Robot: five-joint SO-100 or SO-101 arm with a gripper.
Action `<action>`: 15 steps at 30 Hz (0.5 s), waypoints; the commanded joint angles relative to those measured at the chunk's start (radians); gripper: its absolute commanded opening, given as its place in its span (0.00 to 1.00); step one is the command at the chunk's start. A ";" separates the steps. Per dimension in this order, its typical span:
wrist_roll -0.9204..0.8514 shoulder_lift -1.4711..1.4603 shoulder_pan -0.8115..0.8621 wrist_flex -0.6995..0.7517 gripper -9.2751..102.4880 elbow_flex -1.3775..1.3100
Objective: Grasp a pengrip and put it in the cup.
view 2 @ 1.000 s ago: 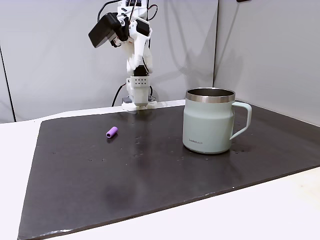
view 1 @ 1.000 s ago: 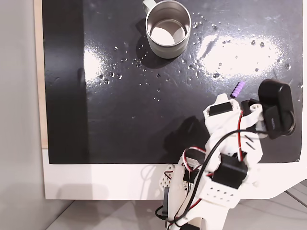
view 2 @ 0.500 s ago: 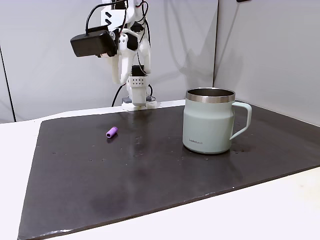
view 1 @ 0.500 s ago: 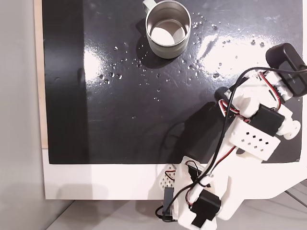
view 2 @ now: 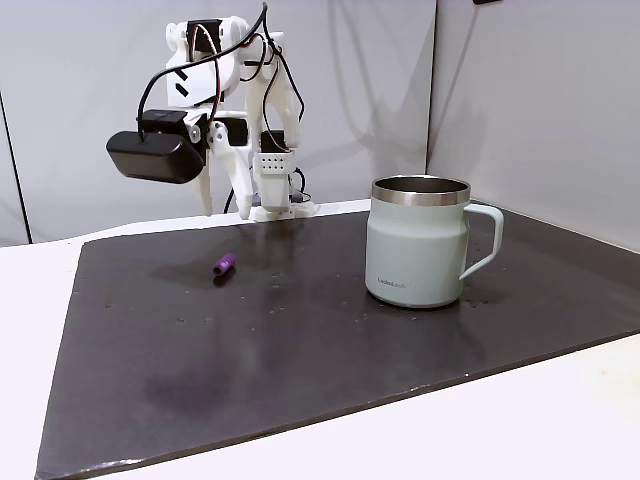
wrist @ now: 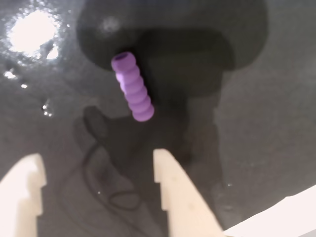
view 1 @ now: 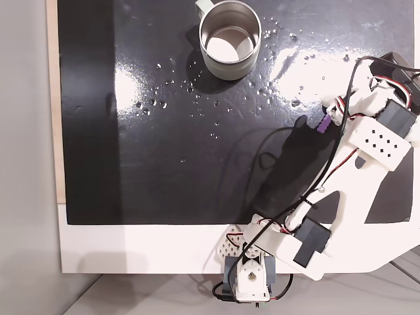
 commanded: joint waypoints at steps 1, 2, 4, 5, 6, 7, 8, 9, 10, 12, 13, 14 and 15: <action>-0.011 -0.023 -0.005 0.006 0.29 -0.067; -0.011 -0.032 -0.008 0.008 0.29 -0.067; -0.011 -0.051 -0.014 0.009 0.29 -0.067; -0.011 -0.061 -0.015 0.009 0.29 -0.067; -0.012 -0.072 -0.017 0.005 0.28 -0.069; -0.012 -0.084 -0.017 -0.002 0.28 -0.071; -0.012 -0.101 -0.018 -0.003 0.28 -0.080; -0.012 -0.120 -0.018 -0.003 0.28 -0.091; -0.012 -0.138 -0.018 -0.003 0.28 -0.103; -0.012 -0.173 -0.017 0.003 0.28 -0.133; -0.012 -0.190 -0.015 0.003 0.28 -0.146; -0.012 -0.206 -0.014 0.005 0.28 -0.158; -0.012 -0.222 -0.014 0.006 0.28 -0.172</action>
